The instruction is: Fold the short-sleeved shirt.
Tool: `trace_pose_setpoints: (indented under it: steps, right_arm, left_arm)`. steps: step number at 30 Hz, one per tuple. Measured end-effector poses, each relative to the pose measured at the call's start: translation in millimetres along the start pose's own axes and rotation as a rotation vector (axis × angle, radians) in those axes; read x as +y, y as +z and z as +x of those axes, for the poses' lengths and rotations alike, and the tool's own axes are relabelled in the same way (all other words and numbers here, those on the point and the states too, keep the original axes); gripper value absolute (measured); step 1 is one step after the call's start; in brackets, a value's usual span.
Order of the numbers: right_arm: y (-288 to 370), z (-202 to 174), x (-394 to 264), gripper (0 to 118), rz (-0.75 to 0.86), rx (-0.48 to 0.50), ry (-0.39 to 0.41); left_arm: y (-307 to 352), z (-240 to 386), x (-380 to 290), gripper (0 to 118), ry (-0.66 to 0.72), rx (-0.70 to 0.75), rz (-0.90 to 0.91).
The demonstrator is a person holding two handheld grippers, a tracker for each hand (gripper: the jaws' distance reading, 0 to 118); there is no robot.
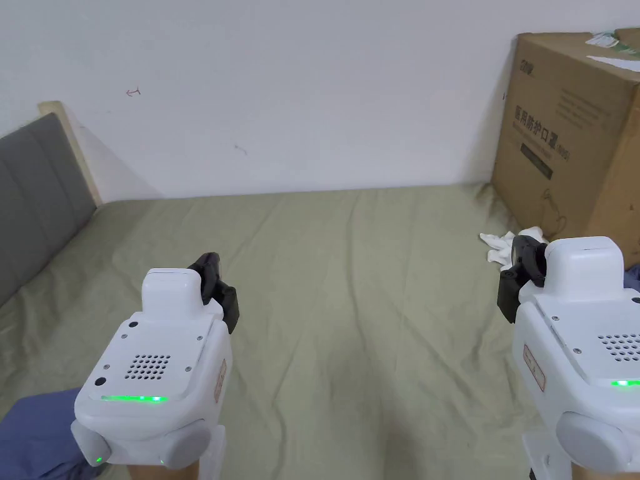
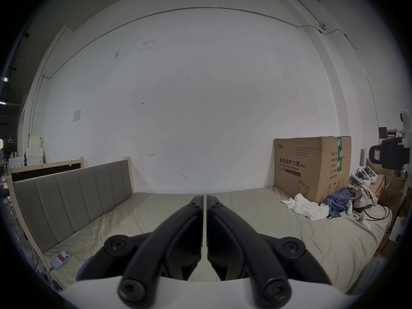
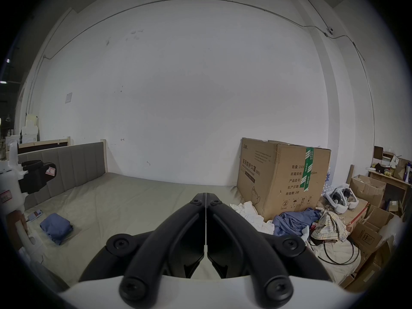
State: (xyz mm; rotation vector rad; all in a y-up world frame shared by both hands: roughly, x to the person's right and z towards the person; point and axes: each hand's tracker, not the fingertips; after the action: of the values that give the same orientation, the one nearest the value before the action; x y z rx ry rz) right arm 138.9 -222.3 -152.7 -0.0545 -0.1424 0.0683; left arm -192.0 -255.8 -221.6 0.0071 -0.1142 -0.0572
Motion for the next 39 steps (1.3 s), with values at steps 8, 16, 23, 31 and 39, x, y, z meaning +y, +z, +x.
trace_pose_setpoints:
  steps: [8,16,23,31,39]
  right_arm:
    - [-0.2,1.6,-1.8,3,-0.001,0.001,-0.010]
    - [-1.8,0.6,-1.9,3,0.000,0.005,-0.012]
    - [-3.0,-1.5,-0.8,3,-0.003,0.010,-0.001]
    - [-3.7,-0.4,-0.8,3,-0.005,0.009,-0.006]
    - [-4.4,-1.2,-0.4,3,-0.005,0.012,-0.008]
  left_arm:
    - [-1.4,-2.6,-2.9,6,0.012,-0.001,-0.010]
    - [-2.6,-1.8,-2.4,6,0.011,-0.006,-0.009]
    - [-4.1,-1.7,-1.4,6,0.017,-0.007,-0.008]
    - [-4.6,-2.5,-3.4,6,0.018,-0.005,-0.014]
    - [-4.8,-5.0,-3.9,6,0.022,0.003,-0.017]
